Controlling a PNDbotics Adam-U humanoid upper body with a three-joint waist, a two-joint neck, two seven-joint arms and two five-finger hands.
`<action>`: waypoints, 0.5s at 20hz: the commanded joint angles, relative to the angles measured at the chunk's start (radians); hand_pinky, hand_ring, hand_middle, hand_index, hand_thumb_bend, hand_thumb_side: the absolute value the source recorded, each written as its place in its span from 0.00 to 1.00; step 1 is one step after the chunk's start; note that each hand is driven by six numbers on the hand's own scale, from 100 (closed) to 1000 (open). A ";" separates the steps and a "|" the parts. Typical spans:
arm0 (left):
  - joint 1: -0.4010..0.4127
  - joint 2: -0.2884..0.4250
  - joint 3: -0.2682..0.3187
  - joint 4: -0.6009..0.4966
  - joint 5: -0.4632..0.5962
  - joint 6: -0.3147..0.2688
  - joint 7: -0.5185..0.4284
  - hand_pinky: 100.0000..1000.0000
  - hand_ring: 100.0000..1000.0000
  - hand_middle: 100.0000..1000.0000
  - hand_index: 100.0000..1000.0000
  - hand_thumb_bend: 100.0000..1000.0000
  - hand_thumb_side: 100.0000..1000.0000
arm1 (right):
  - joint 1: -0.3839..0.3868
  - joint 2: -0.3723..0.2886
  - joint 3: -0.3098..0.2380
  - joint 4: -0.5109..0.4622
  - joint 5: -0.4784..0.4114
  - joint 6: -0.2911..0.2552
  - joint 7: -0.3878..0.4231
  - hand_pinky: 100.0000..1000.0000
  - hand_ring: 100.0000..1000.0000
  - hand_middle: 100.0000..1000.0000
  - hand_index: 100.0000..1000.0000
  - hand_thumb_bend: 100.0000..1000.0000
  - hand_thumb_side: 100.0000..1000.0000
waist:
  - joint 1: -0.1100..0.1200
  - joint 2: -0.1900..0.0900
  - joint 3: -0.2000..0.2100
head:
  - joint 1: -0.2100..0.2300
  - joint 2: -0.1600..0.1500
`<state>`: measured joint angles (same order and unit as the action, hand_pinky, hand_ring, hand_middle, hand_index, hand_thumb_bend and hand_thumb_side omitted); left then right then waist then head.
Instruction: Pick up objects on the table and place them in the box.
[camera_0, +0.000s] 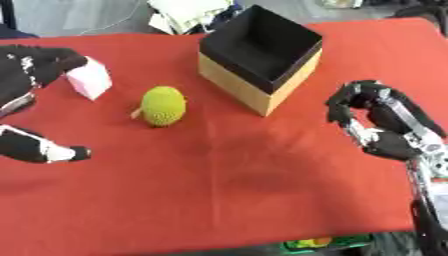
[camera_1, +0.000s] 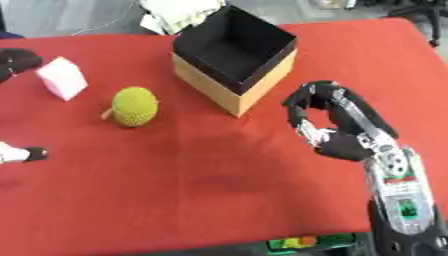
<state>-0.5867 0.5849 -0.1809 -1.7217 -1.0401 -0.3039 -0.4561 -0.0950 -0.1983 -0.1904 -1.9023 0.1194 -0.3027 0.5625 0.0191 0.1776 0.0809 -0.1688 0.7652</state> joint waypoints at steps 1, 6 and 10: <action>-0.067 0.042 -0.008 0.073 0.055 0.036 -0.049 0.75 0.86 0.88 0.99 0.58 0.69 | -0.003 -0.023 -0.001 -0.007 -0.009 -0.003 0.007 0.49 0.43 0.43 0.60 0.00 0.41 | 0.002 -0.018 -0.003 | 0.004 0.005; -0.181 0.013 -0.010 0.209 0.106 0.118 -0.133 0.73 0.87 0.87 0.98 0.52 0.72 | 0.001 -0.026 0.001 -0.004 -0.011 -0.004 0.010 0.49 0.43 0.43 0.60 0.00 0.41 | 0.006 -0.024 -0.012 | 0.008 0.005; -0.250 -0.043 0.033 0.315 0.064 0.184 -0.199 0.73 0.87 0.87 0.98 0.49 0.73 | 0.006 -0.026 0.003 -0.002 -0.011 -0.005 0.013 0.49 0.43 0.43 0.60 0.00 0.41 | 0.006 -0.028 -0.017 | 0.007 0.005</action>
<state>-0.8137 0.5383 -0.1717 -1.4254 -0.9670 -0.1376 -0.6356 -0.0863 -0.2051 -0.1892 -1.8965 0.1158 -0.3059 0.5712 0.0242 0.1657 0.0640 -0.1639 0.7652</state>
